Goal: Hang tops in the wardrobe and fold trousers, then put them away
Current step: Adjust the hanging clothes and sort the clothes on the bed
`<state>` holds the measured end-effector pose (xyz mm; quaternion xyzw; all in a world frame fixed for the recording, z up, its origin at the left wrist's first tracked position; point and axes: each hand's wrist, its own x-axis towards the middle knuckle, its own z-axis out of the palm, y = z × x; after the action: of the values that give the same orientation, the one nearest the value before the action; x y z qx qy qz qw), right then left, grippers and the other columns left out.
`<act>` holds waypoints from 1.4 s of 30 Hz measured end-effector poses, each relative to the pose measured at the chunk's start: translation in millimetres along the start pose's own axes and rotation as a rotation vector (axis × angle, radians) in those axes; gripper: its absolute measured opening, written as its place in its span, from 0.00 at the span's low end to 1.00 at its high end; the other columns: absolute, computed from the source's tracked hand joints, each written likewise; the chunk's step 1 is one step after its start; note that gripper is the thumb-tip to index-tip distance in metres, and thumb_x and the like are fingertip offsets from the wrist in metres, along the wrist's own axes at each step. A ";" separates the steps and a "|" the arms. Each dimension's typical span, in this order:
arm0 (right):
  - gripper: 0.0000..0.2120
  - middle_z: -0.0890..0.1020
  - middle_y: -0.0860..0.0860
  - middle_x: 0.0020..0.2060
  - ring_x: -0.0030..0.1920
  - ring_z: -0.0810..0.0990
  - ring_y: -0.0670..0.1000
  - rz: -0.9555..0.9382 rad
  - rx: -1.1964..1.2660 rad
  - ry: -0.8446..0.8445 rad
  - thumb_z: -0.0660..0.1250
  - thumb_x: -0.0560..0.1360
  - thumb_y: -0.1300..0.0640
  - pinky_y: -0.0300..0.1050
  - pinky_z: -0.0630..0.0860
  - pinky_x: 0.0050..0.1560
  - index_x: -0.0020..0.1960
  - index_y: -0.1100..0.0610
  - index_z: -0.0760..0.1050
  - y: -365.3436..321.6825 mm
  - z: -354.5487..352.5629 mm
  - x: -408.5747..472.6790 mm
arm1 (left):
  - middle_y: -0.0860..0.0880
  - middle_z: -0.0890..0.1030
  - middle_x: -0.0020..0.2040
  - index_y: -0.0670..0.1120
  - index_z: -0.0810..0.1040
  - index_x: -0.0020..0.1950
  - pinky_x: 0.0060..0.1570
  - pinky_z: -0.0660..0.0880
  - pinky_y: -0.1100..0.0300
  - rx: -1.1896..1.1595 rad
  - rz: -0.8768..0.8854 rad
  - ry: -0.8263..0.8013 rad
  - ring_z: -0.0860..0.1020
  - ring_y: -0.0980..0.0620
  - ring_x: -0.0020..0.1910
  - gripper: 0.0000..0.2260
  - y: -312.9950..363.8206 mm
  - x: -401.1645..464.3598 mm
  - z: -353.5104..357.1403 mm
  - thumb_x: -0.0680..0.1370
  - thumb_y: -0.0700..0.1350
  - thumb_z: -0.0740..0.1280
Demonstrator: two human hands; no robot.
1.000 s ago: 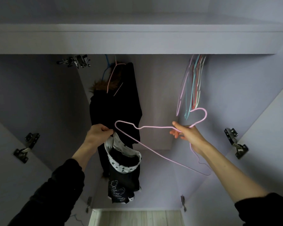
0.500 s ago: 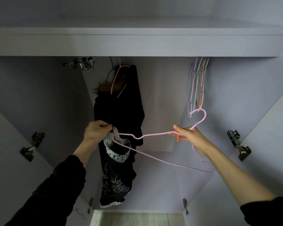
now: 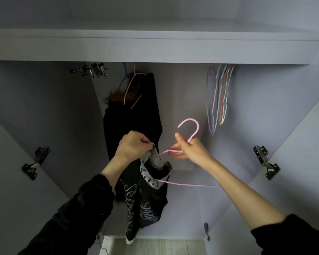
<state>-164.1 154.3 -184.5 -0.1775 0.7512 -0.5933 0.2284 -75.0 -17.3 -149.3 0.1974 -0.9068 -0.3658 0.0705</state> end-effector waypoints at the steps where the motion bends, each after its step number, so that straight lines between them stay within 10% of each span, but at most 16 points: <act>1: 0.23 0.84 0.62 0.40 0.36 0.84 0.52 0.028 -0.001 -0.018 0.57 0.80 0.47 0.41 0.82 0.39 0.40 0.61 0.81 -1.3 -1.1 -1.4 | 0.52 0.80 0.37 0.48 0.83 0.43 0.35 0.71 0.64 0.011 0.014 -0.008 0.78 0.55 0.40 0.02 3.0 -1.3 0.5 0.74 0.44 0.70; 12: 0.28 0.79 0.65 0.40 0.43 0.79 0.62 -0.119 -0.097 0.128 0.50 0.81 0.45 0.53 0.77 0.49 0.45 0.68 0.75 -6.7 19.9 -5.9 | 0.51 0.83 0.44 0.50 0.83 0.50 0.53 0.76 0.54 0.092 0.208 -0.016 0.80 0.53 0.47 0.06 34.9 -17.4 8.6 0.75 0.48 0.69; 16: 0.19 0.80 0.42 0.44 0.45 0.79 0.37 -0.210 0.012 0.133 0.47 0.82 0.48 0.28 0.74 0.47 0.50 0.49 0.76 -12.7 18.0 -8.9 | 0.52 0.72 0.55 0.58 0.77 0.61 0.60 0.61 0.54 0.457 0.404 0.030 0.68 0.51 0.59 0.12 35.7 -16.6 7.8 0.78 0.53 0.62; 21: 0.16 0.76 0.38 0.54 0.53 0.74 0.29 -0.335 0.054 0.118 0.46 0.83 0.51 0.22 0.68 0.52 0.60 0.51 0.71 -12.0 12.3 -8.4 | 0.58 0.69 0.67 0.60 0.72 0.67 0.59 0.57 0.54 0.567 0.547 0.073 0.62 0.53 0.65 0.15 30.6 -12.6 12.8 0.80 0.53 0.60; 26: 0.22 0.73 0.54 0.66 0.67 0.69 0.46 -0.367 0.020 0.120 0.44 0.83 0.52 0.22 0.65 0.57 0.71 0.59 0.65 -17.0 7.0 -8.6 | 0.59 0.77 0.54 0.56 0.80 0.55 0.49 0.51 0.58 0.544 0.690 0.153 0.68 0.53 0.58 0.08 39.9 -6.2 15.5 0.78 0.52 0.63; 31: 0.30 0.74 0.50 0.66 0.45 0.74 0.27 -0.294 -0.069 0.002 0.47 0.77 0.36 0.21 0.67 0.45 0.74 0.48 0.62 -15.3 -8.3 -12.5 | 0.56 0.79 0.48 0.50 0.80 0.51 0.47 0.50 0.58 0.577 0.751 0.116 0.71 0.53 0.54 0.06 42.0 -3.6 18.4 0.78 0.46 0.63; 36: 0.39 0.69 0.44 0.70 0.70 0.66 0.42 -0.084 -0.030 -0.180 0.51 0.66 0.22 0.46 0.61 0.71 0.72 0.40 0.61 16.1 -42.7 -17.0 | 0.52 0.82 0.42 0.46 0.82 0.44 0.47 0.55 0.54 0.526 0.774 0.247 0.77 0.48 0.48 0.03 30.9 -4.8 0.8 0.73 0.40 0.70; 42: 0.28 0.73 0.49 0.64 0.65 0.71 0.52 0.221 -0.618 -0.260 0.65 0.75 0.41 0.45 0.65 0.67 0.71 0.51 0.67 48.9 -44.7 0.7 | 0.54 0.82 0.41 0.46 0.82 0.43 0.46 0.55 0.55 0.472 0.817 0.300 0.78 0.49 0.45 0.04 25.6 -7.3 -10.4 0.72 0.42 0.68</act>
<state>-189.3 201.6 -223.6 -0.2296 0.8747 -0.2819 0.3204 -73.4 -4.2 -124.0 -0.1130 -0.9481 -0.0604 0.2911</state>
